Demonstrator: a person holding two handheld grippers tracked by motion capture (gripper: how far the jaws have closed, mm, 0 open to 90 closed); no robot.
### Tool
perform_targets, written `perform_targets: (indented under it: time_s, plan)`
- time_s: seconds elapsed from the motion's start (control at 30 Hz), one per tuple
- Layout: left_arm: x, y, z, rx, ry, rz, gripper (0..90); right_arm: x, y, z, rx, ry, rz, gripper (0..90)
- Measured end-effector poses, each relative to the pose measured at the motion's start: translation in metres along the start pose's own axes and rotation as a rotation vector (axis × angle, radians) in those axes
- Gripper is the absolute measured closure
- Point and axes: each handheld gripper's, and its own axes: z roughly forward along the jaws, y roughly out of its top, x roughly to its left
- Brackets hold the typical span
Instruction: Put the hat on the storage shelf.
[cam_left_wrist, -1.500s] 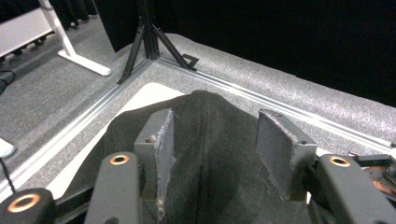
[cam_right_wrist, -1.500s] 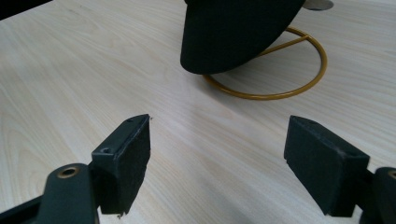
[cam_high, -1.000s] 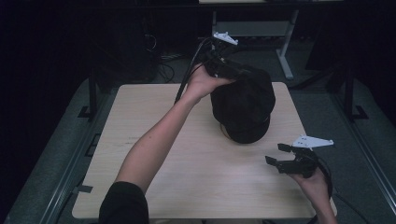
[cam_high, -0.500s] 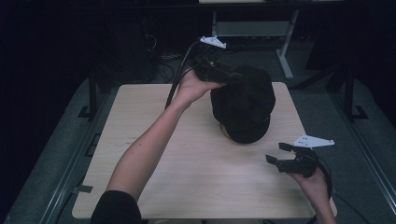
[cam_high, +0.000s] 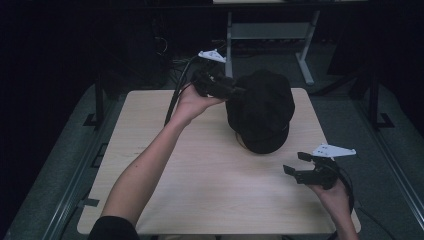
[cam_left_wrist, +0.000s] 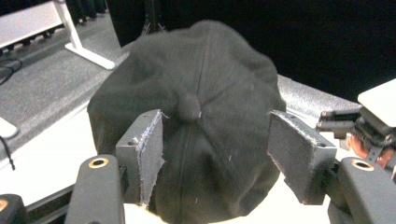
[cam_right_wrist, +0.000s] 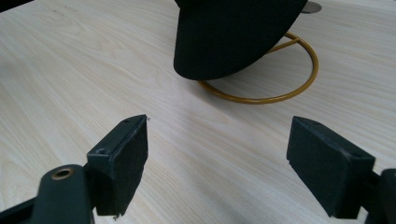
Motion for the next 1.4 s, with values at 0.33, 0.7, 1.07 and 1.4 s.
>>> perform_targets:
  time_s: [0.33, 0.7, 1.07, 1.4]
  plan:
    - [0.005, -0.033, -0.024, -0.009, 0.023, -0.048, 34.7, 0.008, 0.001, 0.002, 0.011, 0.014, -0.014, 20.1]
    - [0.004, -0.066, -0.043, -0.007, 0.034, -0.071, 33.6, 0.008, 0.003, 0.001, -0.001, -0.012, -0.014, 20.2]
    - [0.003, -0.096, -0.061, -0.013, 0.039, -0.092, 33.1, 0.007, 0.002, 0.001, 0.005, -0.017, -0.004, 20.5]
    - [0.004, -0.123, -0.076, -0.028, 0.043, -0.130, 32.2, 0.010, 0.005, 0.003, 0.018, -0.018, -0.022, 20.9]
